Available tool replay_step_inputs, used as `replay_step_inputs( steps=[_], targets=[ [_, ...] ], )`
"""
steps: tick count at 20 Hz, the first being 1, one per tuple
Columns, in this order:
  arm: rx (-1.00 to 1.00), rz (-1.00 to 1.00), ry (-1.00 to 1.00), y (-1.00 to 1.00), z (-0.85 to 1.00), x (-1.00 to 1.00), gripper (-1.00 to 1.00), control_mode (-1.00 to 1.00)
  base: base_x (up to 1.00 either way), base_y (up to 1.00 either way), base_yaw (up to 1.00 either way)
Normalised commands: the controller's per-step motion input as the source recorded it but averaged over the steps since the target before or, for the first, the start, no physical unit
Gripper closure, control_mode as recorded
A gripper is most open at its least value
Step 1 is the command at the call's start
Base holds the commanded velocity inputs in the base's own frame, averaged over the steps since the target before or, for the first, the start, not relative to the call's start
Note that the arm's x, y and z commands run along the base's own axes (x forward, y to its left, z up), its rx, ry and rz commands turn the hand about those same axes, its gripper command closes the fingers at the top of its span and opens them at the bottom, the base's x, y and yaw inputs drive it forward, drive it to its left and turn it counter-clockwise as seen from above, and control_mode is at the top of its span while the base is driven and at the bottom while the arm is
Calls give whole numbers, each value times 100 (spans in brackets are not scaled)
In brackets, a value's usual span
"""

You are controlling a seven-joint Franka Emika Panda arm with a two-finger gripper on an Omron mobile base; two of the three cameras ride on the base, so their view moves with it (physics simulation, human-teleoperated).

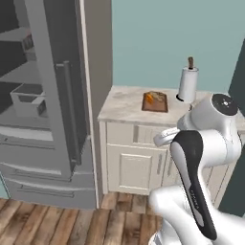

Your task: Retrieve the sausage and cheese from the fridge and place them on the cutting board on the counter.

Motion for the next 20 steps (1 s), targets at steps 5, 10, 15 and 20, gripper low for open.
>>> replay_step_inputs(
  steps=[5,10,15,20],
  targets=[
    [0,0,0,0,0,0,-100,100,-65,-24,66],
    [0,0,0,0,0,0,-100,100,-66,-6,63],
    [0,0,0,0,0,0,-100,100,-30,4,62],
    [0,0,0,0,0,0,-100,100,26,44,38]
  ],
)
